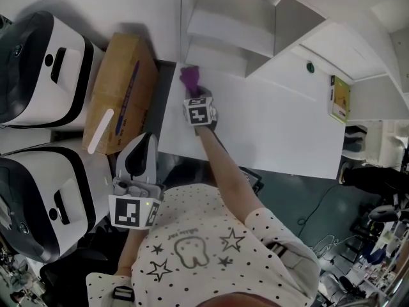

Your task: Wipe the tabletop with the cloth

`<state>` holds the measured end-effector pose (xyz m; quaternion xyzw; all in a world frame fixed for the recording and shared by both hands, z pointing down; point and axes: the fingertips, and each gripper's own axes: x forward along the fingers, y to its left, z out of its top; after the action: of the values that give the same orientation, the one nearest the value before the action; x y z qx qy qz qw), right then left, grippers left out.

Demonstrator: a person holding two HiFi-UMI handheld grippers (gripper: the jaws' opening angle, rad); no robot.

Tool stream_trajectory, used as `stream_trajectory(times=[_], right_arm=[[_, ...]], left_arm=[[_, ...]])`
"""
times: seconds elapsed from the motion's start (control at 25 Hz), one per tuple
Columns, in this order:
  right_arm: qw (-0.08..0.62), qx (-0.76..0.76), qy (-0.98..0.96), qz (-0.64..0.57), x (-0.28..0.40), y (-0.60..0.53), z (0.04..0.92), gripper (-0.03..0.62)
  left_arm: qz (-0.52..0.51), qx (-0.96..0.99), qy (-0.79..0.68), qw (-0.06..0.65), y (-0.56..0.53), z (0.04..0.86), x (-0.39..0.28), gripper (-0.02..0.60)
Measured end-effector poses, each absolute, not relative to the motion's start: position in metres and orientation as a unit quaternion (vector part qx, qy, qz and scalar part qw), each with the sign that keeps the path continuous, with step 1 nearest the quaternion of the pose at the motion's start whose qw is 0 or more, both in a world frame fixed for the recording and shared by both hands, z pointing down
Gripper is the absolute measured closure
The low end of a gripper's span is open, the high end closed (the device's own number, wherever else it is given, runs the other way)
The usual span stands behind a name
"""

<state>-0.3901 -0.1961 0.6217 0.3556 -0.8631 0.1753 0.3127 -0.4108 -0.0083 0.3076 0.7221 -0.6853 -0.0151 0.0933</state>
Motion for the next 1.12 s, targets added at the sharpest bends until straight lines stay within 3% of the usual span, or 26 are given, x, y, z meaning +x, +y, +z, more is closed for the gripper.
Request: stream_trajectory(times=[0.76,1.12], right_arm=[[0.299,0.306,-0.883,0.194,-0.412,-0.183,0.616,0.531],[0.211,0.355,-0.886,0.209,-0.319,-0.206,0.554,0.531]], left_arm=[[-0.011,0.716,-0.691,0.096,0.003,0.310,-0.417,0.586],[-0.021,0.762,-0.640,0.095,-0.021,0.310,-0.378,0.586]])
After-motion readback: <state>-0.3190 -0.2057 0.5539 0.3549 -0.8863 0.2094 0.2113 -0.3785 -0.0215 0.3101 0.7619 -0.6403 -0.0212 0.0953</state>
